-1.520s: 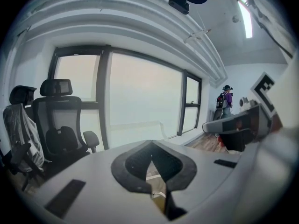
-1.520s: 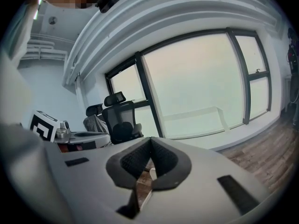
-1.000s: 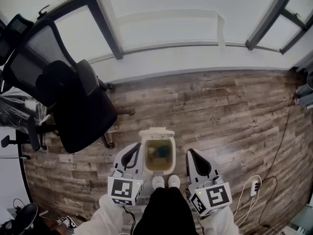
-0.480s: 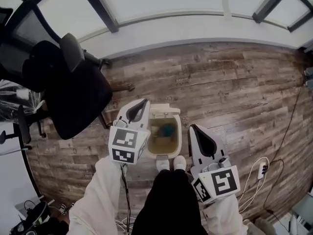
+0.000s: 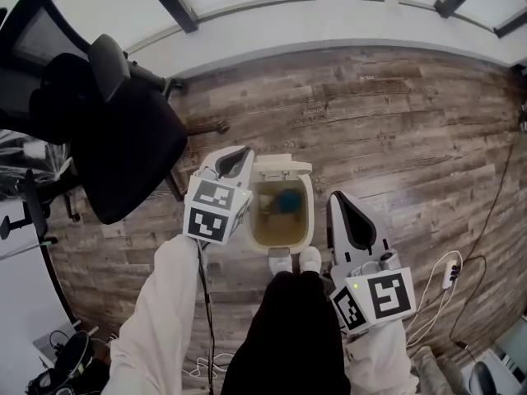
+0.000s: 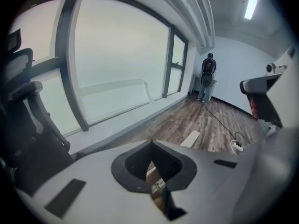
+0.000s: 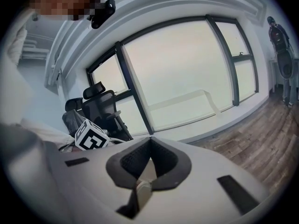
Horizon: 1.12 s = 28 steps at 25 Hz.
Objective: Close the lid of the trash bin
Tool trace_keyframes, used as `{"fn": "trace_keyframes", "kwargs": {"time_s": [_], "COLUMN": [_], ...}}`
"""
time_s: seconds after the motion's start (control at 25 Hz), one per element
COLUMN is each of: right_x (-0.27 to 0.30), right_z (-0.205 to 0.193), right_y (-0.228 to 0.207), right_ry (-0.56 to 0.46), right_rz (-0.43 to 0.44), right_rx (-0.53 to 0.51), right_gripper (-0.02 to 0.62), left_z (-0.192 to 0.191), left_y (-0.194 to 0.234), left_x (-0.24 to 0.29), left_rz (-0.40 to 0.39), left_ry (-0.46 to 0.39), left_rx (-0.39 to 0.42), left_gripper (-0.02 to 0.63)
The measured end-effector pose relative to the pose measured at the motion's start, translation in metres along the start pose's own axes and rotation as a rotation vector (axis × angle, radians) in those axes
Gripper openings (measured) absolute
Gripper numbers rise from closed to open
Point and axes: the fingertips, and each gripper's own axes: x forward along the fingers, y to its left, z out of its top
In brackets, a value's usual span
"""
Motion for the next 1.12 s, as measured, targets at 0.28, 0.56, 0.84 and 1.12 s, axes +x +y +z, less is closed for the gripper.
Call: {"fn": "trace_keyframes", "kwargs": {"time_s": [0.28, 0.56, 0.84, 1.12], "right_x": [-0.006, -0.017, -0.022, -0.022], "right_z": [-0.001, -0.016, -0.032, -0.043], "right_y": [-0.005, -0.009, -0.008, -0.004], "right_ry": [-0.002, 0.015, 0.040, 0.055], "right_rz": [-0.013, -0.018, -0.012, 0.004], "right_rx": [0.002, 0.011, 0.005, -0.001], "right_gripper": [0.024, 0.023, 0.025, 0.025], "left_z": [-0.010, -0.054, -0.103, -0.136], "left_y": [-0.005, -0.034, -0.055, -0.071], "left_x": [-0.006, -0.019, -0.031, -0.036], "left_rz": [0.014, 0.031, 0.075, 0.061], "left_ry": [0.004, 0.024, 0.027, 0.065], "left_rx": [-0.081, -0.134, -0.155, -0.241], "left_gripper": [0.008, 0.008, 0.008, 0.009]}}
